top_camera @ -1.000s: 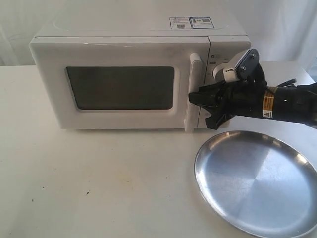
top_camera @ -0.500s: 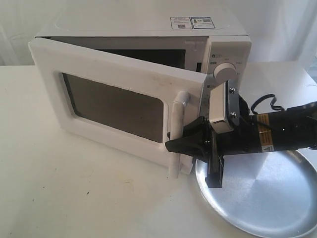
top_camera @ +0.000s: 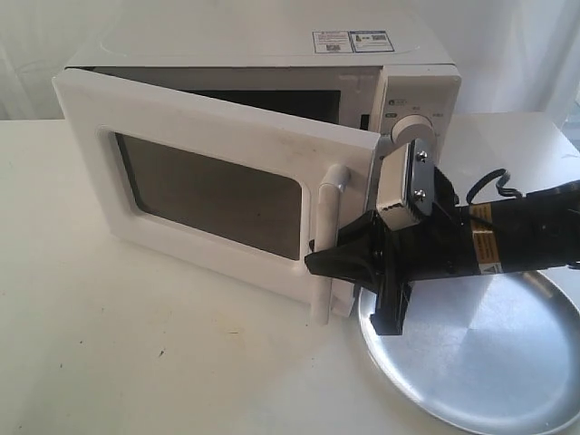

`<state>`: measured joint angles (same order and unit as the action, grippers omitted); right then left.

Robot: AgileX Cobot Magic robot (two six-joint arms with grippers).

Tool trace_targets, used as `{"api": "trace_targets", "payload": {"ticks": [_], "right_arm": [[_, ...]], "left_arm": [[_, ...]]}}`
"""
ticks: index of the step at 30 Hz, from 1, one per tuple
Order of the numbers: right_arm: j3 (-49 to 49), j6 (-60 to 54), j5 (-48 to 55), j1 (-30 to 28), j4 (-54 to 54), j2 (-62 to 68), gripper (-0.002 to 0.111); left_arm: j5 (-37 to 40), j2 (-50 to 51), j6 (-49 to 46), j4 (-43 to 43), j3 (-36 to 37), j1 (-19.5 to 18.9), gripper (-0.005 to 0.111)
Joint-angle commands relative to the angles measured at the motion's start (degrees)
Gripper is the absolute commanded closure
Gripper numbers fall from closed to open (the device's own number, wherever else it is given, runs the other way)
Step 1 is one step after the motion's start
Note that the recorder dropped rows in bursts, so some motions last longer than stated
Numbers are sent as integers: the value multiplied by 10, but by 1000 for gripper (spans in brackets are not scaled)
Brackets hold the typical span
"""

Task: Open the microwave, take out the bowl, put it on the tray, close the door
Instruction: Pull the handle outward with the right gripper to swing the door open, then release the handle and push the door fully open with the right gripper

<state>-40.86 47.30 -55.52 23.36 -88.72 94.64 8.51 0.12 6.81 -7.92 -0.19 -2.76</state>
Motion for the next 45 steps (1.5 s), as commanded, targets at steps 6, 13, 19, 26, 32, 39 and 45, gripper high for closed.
{"api": "trace_targets", "payload": {"ticks": [6,13,19,26,32,39,45], "right_arm": [[9,145,-94,18,-112,-56,86],[9,193,-85,18,-112,-76,52],[9,303,33,18,-112,-112,53],[25,367,91,18,-112,-172,53],[42,430,69,18,-112,-246,72],[42,433,68,18,-112,-385,108],[43,489,327,18,-112,-459,108]], "left_arm": [[0,-1,3,2,2,0,107],[0,-1,3,2,2,0,107],[0,-1,3,2,2,0,107],[0,-1,3,2,2,0,107],[0,-1,3,2,2,0,107],[0,-1,3,2,2,0,107],[0,-1,3,2,2,0,107]]}}
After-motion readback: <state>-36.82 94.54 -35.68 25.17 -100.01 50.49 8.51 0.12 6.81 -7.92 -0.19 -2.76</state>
